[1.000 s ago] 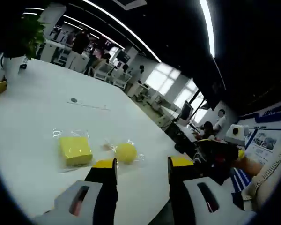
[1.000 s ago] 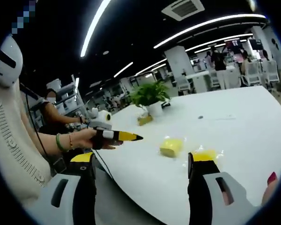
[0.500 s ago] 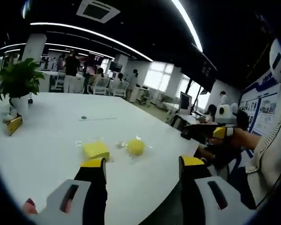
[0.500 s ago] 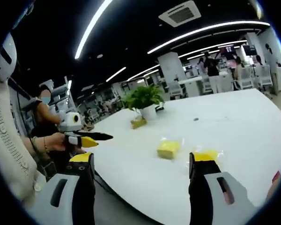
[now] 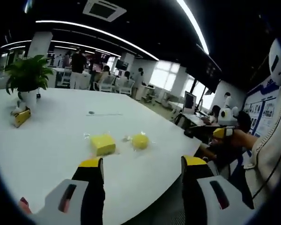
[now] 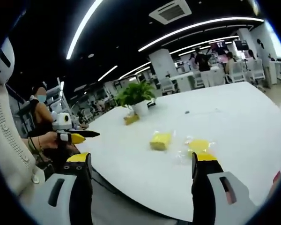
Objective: Compare the silicone blocks by pressing each to a similar depth, holding the contact briefly, and releasing to observe deformation and rebound differences across the visible hardness samples.
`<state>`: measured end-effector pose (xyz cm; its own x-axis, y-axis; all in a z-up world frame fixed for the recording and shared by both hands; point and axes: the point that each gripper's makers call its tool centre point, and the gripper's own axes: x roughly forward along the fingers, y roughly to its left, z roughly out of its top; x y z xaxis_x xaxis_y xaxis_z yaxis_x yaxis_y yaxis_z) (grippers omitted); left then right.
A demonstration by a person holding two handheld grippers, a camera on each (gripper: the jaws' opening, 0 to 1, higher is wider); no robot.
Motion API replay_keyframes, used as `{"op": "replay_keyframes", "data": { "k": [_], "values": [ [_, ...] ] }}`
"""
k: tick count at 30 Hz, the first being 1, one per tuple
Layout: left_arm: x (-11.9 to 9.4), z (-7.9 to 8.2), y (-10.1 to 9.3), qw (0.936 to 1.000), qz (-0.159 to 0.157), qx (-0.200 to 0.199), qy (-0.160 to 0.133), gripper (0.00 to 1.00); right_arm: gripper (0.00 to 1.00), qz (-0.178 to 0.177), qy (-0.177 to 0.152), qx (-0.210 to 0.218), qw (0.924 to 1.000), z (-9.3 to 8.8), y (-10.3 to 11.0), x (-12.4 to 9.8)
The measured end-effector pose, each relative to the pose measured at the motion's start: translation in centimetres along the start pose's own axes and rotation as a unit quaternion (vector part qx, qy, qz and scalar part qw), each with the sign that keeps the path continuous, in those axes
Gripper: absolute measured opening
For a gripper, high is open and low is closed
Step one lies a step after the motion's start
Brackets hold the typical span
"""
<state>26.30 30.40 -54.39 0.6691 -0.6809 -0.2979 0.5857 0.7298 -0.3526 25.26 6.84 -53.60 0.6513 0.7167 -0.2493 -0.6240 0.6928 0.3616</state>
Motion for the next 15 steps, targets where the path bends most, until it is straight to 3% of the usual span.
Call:
{"op": "replay_keyframes", "data": {
  "k": [15],
  "values": [
    [-0.4,-0.3,-0.1,0.9998,0.016,-0.001,0.009,0.64,0.79,0.035,0.024,-0.001,0.9991,-0.5,0.4,1.4]
  ]
}}
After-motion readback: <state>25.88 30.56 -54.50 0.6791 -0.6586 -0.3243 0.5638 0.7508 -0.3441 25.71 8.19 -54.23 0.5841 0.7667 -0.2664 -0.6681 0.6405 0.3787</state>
